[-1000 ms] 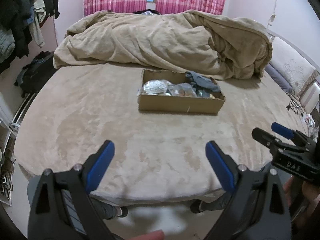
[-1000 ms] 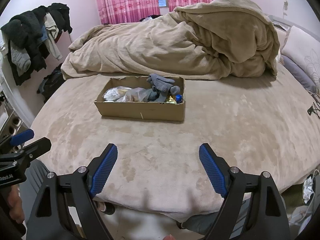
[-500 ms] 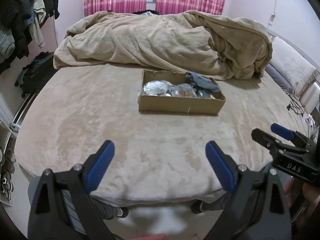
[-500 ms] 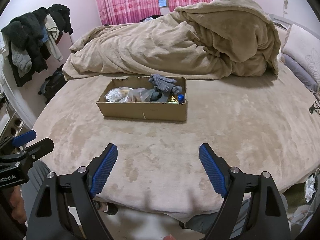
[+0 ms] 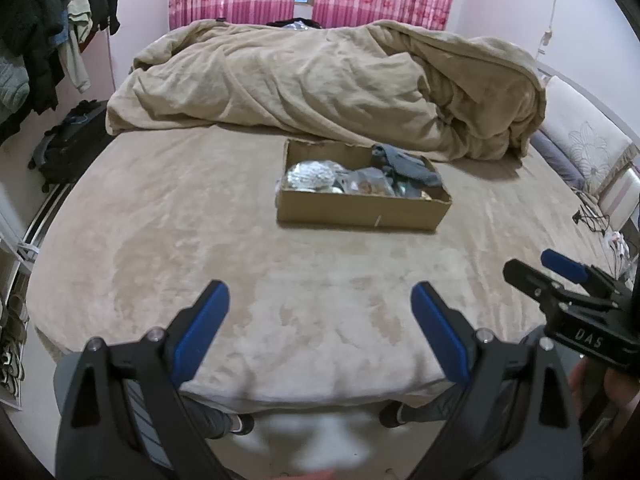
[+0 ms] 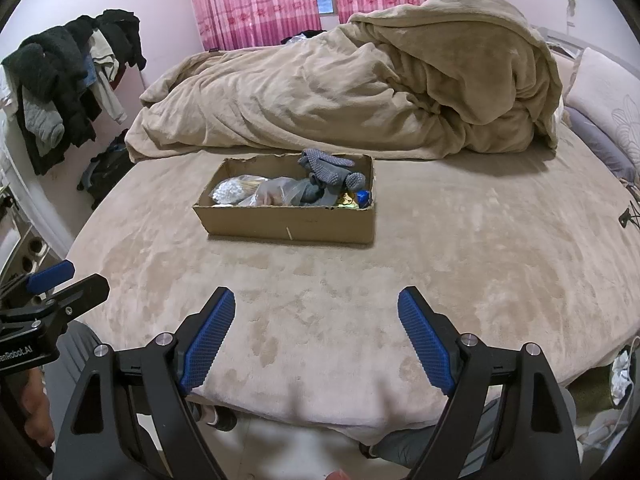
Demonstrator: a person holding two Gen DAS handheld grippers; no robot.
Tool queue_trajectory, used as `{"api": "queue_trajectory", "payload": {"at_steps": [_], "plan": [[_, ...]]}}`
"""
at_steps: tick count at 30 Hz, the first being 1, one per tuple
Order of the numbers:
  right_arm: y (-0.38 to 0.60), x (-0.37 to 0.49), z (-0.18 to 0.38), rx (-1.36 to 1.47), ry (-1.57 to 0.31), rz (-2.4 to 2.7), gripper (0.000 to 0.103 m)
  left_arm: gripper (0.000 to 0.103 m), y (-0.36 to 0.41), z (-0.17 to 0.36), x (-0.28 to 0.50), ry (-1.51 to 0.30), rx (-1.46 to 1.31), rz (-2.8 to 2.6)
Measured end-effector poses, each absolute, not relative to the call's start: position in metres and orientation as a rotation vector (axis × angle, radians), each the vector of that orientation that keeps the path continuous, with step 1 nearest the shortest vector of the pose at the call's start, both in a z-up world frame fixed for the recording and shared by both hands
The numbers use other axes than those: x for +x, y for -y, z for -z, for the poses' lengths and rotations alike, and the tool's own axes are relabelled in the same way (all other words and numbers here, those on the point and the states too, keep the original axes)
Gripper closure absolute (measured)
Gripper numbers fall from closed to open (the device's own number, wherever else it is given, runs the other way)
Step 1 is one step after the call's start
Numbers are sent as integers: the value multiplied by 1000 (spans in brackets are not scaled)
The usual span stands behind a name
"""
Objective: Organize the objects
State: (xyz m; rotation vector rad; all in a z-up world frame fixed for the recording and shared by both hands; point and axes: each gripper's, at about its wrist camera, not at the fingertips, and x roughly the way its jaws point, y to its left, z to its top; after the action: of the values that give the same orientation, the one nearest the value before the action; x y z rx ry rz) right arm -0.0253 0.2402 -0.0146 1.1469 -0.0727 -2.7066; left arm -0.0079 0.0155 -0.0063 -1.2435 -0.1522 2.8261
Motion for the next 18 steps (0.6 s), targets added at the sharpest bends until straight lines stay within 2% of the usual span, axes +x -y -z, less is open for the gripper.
{"api": "queue_trajectory", "payload": {"at_steps": [18], "plan": [[-240,-26,16,1150,85,2698,17,10,-15,6,-9,157,-1244,-2828]]}}
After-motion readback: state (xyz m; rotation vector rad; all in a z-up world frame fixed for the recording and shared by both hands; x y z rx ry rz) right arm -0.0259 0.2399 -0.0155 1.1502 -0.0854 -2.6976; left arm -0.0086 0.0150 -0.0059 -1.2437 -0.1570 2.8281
